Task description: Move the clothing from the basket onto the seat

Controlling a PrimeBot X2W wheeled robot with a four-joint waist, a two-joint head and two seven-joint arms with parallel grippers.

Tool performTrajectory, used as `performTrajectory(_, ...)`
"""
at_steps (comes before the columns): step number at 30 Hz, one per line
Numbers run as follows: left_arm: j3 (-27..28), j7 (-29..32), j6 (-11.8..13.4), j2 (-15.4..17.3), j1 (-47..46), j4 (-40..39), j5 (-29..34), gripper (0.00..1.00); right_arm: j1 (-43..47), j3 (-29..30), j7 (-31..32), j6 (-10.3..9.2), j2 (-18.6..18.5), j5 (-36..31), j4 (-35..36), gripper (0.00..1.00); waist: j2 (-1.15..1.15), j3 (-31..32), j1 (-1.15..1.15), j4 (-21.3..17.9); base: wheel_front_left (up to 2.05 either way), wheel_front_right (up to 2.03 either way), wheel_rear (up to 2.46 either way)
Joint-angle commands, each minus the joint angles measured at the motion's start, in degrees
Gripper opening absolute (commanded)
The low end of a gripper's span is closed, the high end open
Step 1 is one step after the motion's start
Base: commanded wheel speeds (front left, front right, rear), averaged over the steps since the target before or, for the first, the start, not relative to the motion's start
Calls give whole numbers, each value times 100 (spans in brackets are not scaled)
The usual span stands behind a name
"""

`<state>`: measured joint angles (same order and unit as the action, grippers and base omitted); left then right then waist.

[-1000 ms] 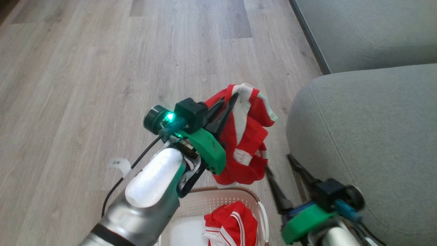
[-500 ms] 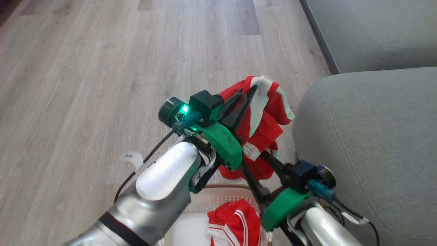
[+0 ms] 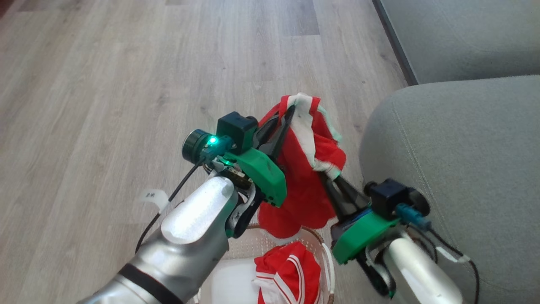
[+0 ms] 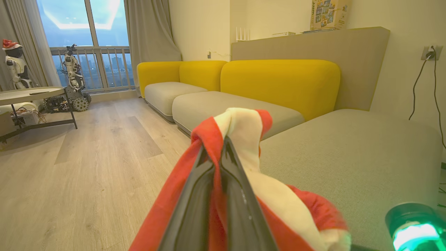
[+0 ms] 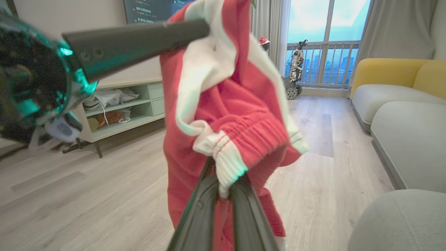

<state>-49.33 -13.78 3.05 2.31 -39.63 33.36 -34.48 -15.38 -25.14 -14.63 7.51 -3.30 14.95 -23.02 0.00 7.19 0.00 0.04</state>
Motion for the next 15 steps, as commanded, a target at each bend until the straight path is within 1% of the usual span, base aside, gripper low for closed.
performTrajectory(1, 261, -96, 13, 60, -272, -104, 1, 100, -317, 38, -37, -2, 43, -97, 290, 0, 0, -19, 0, -39, 0, 0, 0)
performTrajectory(6, 394, -116, 2, 68, -105, -15, 18, 100, -351, 363, -37, -2, 43, -326, 568, 0, 0, -47, 0, -162, 0, 0, 0)
performTrajectory(10, 608, -119, 17, 69, 126, -100, 33, 100, -384, 652, -37, -2, 43, -529, 730, 0, 0, -68, 0, -303, 0, 0, 0)
performTrajectory(15, 723, -120, 14, 65, 483, -207, 183, 100, -408, 986, -37, -2, 12, -736, 871, 0, 0, -78, 0, -573, 0, 0, 0)
